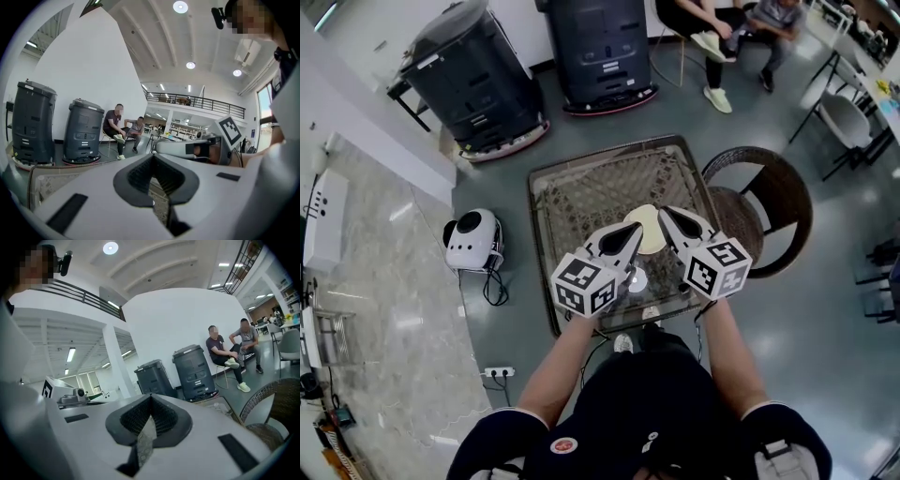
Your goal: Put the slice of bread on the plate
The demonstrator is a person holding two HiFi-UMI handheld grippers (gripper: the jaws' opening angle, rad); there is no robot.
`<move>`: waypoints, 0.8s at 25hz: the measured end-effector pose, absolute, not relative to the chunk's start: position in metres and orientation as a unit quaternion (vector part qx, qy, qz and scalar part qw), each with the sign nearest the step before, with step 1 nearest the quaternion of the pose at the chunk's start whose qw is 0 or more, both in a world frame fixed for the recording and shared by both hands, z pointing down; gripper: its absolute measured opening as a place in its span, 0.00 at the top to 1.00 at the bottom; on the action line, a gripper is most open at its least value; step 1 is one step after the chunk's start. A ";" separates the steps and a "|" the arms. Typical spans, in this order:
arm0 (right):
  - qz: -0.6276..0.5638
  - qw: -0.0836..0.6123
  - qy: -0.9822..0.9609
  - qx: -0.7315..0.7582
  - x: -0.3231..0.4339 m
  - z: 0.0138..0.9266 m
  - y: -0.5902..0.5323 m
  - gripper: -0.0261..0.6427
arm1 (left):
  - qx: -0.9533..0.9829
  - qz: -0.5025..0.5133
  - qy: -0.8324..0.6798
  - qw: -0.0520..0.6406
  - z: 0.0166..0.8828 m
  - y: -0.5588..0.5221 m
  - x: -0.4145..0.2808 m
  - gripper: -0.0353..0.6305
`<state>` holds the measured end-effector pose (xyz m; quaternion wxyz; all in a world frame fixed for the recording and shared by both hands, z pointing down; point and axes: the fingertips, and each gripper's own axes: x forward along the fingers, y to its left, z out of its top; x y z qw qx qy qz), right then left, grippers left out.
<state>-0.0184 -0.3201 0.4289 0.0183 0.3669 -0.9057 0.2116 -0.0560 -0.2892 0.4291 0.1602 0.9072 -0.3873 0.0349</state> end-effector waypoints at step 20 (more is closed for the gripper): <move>0.183 -0.017 -0.913 0.364 -0.022 0.391 -0.304 0.95 | 0.921 0.013 -0.366 0.135 0.394 -0.273 -0.051 0.94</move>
